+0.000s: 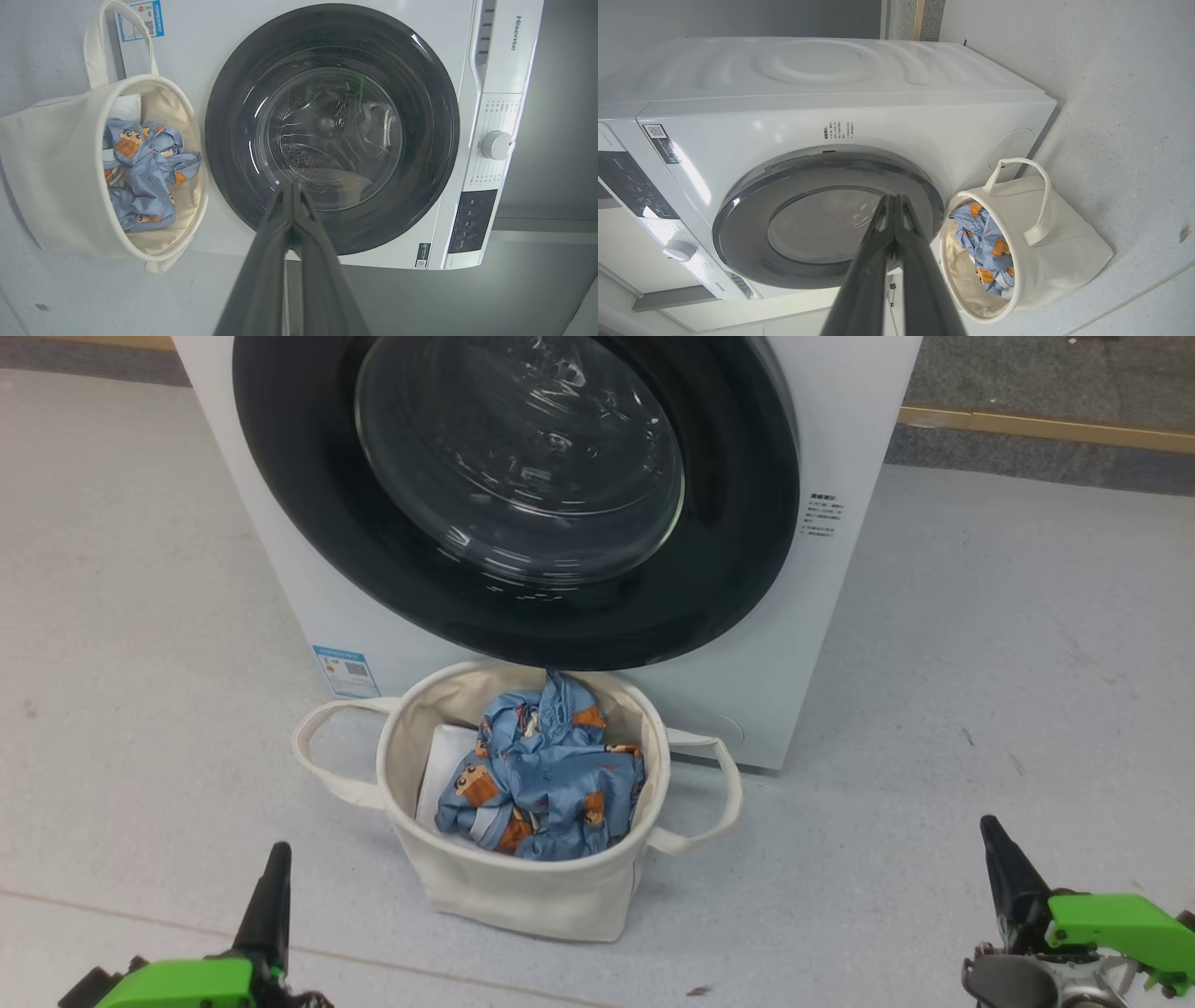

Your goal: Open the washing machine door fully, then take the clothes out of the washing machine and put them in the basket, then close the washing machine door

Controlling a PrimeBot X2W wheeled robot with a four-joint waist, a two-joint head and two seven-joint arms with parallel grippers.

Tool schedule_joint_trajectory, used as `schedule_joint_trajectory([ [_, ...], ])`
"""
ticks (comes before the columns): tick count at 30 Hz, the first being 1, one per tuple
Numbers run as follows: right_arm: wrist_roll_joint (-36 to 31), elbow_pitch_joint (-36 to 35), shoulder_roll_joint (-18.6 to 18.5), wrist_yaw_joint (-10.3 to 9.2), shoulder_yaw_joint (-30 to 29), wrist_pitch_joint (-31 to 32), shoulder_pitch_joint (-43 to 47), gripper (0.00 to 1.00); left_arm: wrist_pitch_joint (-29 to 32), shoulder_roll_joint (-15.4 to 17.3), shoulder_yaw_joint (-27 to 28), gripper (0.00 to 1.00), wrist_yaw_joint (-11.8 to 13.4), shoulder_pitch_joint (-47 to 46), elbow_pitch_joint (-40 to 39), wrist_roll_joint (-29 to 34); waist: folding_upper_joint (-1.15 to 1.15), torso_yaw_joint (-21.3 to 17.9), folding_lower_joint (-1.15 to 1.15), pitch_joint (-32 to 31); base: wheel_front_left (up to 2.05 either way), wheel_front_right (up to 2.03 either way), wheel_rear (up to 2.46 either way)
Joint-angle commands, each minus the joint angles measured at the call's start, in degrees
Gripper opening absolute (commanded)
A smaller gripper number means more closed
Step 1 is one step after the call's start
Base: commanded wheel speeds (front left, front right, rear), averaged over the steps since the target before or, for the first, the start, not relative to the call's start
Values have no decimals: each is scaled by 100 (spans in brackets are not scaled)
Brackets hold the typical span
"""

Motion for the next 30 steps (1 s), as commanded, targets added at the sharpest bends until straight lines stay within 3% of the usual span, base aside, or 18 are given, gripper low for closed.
schedule_joint_trajectory([
  [1,185,-248,-6,1,68,75,-90,0,78,-2,236,0,-38,-128,-245,-150,0,14,0,-1,0,0,0],
  [30,387,-268,7,1,18,147,-76,0,135,-53,278,0,-40,-119,-290,-327,0,45,0,-2,0,0,0],
])
